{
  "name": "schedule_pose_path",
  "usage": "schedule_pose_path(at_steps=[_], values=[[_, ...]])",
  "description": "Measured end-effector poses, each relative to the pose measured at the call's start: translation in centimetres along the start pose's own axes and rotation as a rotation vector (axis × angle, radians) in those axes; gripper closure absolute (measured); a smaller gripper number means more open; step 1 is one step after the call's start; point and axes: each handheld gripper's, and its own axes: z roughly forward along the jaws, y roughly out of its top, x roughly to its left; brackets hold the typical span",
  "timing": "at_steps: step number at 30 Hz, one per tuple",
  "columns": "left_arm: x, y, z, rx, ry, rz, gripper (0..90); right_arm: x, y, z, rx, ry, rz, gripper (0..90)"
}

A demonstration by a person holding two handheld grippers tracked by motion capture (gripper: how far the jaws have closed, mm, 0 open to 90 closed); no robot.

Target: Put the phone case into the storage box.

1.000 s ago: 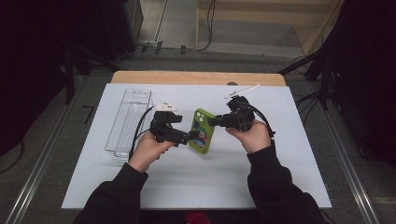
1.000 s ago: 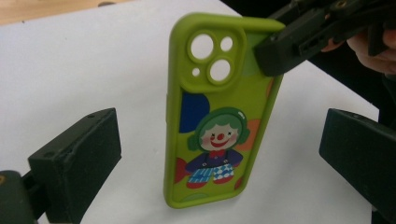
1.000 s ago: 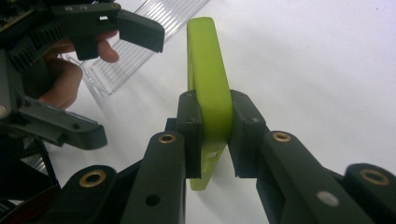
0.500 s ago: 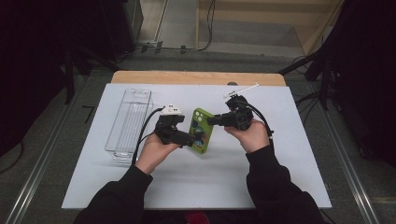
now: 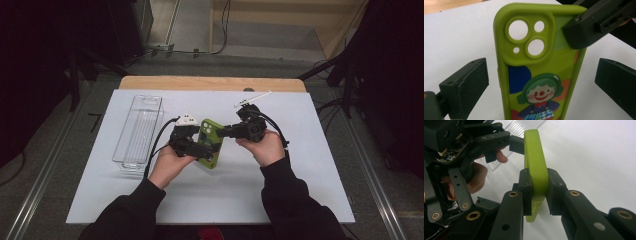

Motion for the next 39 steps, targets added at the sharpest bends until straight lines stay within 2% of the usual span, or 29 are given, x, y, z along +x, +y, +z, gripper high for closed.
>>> schedule_pose_path(at_steps=[3,6,13,16,22,24,28,32,36,39], values=[[-0.1,0.1,0.2,0.004,0.031,-0.015,0.0,0.2,0.0,0.1,0.002,0.005,0.001,74.6],[-0.2,0.0,0.3,0.01,0.012,-0.014,0.0,0.4,0.0,0.2,0.002,0.013,-0.002,74.6],[-0.5,-0.3,0.8,0.02,0.055,0.002,0.0,0.9,0.0,0.3,0.001,0.021,-0.006,74.5],[-0.7,-0.3,1.1,0.022,0.062,0.004,0.0,0.9,-0.1,0.3,-0.005,0.026,-0.004,74.5],[-1.0,-0.3,0.9,0.001,0.081,0.016,7.0,0.8,-0.1,0.5,0.002,0.047,0.012,74.5],[-1.0,-0.3,0.8,-0.005,0.09,0.014,14.6,0.8,-0.1,0.6,-0.001,0.05,0.009,74.5],[-1.0,-0.3,0.7,-0.001,0.088,0.019,16.2,0.8,-0.1,0.6,-0.002,0.05,0.013,74.4],[-0.9,-0.2,0.6,0.0,0.078,0.005,17.1,0.8,-0.1,0.6,-0.005,0.057,0.013,74.1],[-0.8,-0.1,0.5,0.02,0.05,-0.013,17.6,0.7,-0.1,0.6,-0.005,0.07,0.006,73.9],[-0.7,-0.1,0.4,0.027,0.045,-0.013,17.7,0.7,-0.1,0.5,-0.007,0.075,0.004,72.8]])
